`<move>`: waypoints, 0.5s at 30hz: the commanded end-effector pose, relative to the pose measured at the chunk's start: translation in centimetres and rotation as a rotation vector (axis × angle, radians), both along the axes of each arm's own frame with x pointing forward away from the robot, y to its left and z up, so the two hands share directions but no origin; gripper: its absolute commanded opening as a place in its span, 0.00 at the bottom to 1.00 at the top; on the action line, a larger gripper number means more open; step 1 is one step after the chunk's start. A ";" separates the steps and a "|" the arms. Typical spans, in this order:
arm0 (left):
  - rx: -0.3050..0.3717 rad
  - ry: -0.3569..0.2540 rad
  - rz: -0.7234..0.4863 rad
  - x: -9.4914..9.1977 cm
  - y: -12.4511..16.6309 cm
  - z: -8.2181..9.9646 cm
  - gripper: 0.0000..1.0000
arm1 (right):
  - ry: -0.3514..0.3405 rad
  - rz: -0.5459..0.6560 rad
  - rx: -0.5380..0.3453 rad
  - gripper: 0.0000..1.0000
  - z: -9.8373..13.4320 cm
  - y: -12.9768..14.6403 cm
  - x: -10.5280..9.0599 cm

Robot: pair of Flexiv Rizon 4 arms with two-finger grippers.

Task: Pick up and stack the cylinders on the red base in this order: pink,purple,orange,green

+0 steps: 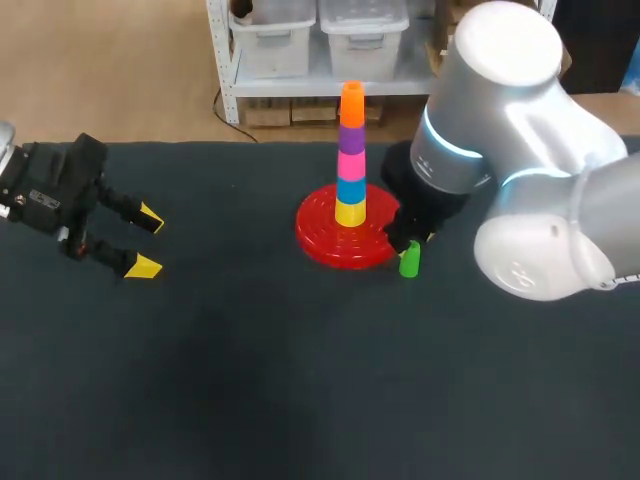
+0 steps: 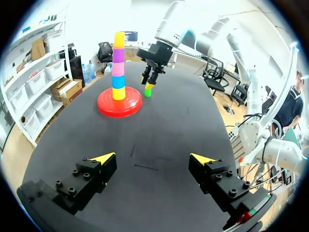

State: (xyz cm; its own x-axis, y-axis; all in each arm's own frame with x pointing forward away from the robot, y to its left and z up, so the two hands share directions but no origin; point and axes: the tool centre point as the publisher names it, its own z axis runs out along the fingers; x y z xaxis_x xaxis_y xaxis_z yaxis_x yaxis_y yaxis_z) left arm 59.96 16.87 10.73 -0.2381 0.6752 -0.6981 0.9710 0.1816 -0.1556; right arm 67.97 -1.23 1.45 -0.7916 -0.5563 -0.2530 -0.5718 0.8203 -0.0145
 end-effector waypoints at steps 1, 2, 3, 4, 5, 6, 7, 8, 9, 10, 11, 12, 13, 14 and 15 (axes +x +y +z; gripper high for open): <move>-0.003 -0.003 -0.001 0.0 0.1 -0.1 1.00 | -0.006 0.001 0.001 0.11 0.2 0.1 0.1; -0.003 -0.003 -0.001 0.0 0.1 -0.1 1.00 | -0.013 -0.003 0.005 0.00 0.5 0.0 0.1; -0.003 -0.003 -0.001 0.0 0.1 -0.1 1.00 | -0.023 -0.004 0.010 0.00 0.9 0.0 0.1; -0.003 -0.003 -0.001 0.0 0.1 -0.1 1.00 | -0.033 -0.005 0.014 0.00 1.4 -0.1 0.0; -0.003 -0.003 -0.001 0.0 0.1 -0.1 1.00 | -0.044 -0.006 0.014 0.00 1.9 -0.2 0.0; -0.003 -0.003 -0.001 0.0 0.1 -0.1 1.00 | -0.057 -0.011 0.021 0.00 2.6 -0.4 0.0; -0.003 -0.003 -0.001 0.0 0.1 -0.1 1.00 | -0.071 -0.016 0.023 0.00 3.4 -0.6 -0.1; -0.003 -0.003 -0.001 0.0 0.1 -0.1 1.00 | -0.086 -0.021 0.024 0.00 4.1 -0.9 -0.1; -0.003 -0.003 -0.001 0.0 0.1 -0.1 1.00 | -0.103 -0.029 0.026 0.00 4.9 -1.2 -0.1; -0.003 -0.003 -0.001 0.0 0.1 -0.1 1.00 | -0.120 -0.042 0.029 0.00 5.7 -1.6 0.0; -0.003 -0.003 -0.001 0.0 0.1 -0.1 1.00 | -0.145 -0.059 0.032 0.00 6.7 -2.1 0.2; -0.003 -0.003 -0.001 0.0 0.1 -0.1 1.00 | -0.167 -0.074 0.037 0.00 7.7 -2.6 0.4; -0.003 -0.003 -0.001 0.0 0.1 -0.1 1.00 | -0.189 -0.088 0.039 0.00 8.8 -3.1 0.8; -0.003 -0.003 -0.001 0.0 0.1 -0.1 1.00 | -0.215 -0.095 0.038 0.00 10.0 -3.6 1.3; -0.003 -0.003 -0.001 0.0 0.1 -0.1 1.00 | -0.239 -0.096 0.038 0.00 11.1 -3.9 1.8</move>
State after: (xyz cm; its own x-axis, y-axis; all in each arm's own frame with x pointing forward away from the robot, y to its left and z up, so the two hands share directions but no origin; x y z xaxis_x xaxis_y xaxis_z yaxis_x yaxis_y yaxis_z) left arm 59.96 16.87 10.73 -0.2381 0.6752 -0.6981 0.9710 0.1816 -0.1556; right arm 71.14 -3.37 9.13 -0.7900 -0.4824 -0.3785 -0.4918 0.8672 -0.0788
